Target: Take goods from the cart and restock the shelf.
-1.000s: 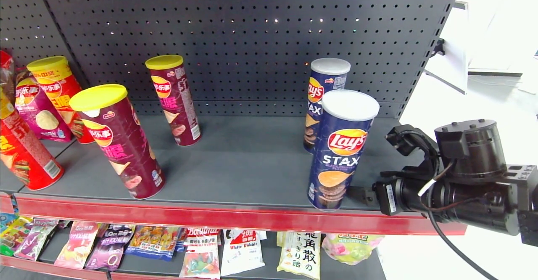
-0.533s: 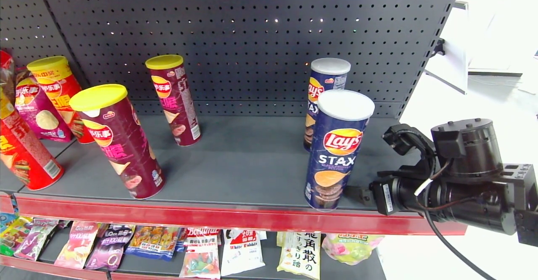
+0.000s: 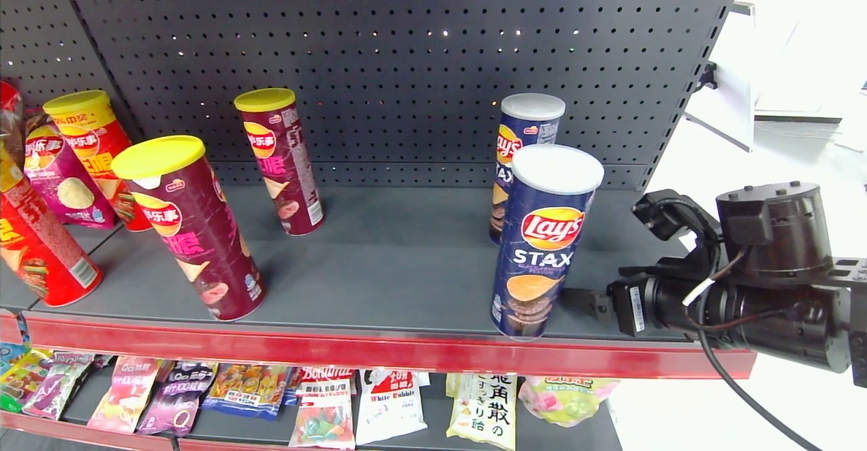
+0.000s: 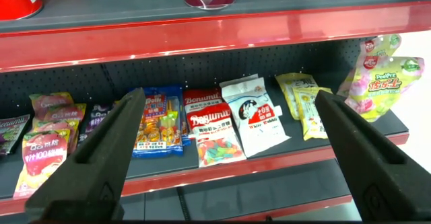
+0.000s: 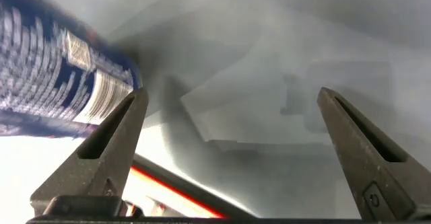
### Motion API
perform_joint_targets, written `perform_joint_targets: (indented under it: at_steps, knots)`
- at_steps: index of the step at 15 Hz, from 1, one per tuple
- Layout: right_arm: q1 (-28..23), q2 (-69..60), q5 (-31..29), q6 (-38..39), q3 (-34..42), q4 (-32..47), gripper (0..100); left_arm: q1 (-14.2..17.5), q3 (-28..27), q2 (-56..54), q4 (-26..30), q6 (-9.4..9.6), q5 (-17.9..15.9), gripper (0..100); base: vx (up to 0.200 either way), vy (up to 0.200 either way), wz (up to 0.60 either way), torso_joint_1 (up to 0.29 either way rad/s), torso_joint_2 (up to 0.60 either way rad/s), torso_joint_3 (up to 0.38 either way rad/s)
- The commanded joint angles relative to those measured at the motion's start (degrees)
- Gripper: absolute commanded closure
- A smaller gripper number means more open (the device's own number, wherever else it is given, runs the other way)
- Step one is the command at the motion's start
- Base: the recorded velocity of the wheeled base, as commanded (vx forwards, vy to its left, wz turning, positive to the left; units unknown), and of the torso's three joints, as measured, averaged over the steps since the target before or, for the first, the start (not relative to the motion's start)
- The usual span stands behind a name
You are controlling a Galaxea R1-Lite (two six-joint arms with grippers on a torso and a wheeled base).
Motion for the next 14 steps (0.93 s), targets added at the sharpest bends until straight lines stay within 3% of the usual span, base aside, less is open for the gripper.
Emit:
perform_joint_targets:
  at_steps: [1, 14]
  knots:
    - [-0.7, -2.79, -0.04, -0.2, 0.18, 0.09, 0, -0.04, 0.0, 0.09, -0.01, 0.0, 0.0, 0, 0.0, 0.0, 0.0, 0.0, 0.0, 0.0]
    - [-2.89, -5.26, -0.04, -2.23, 2.28, 0.01, 0, -0.04, 0.0, 0.09, -0.01, 0.0, 0.0, 0, 0.0, 0.0, 0.0, 0.0, 0.0, 0.0]
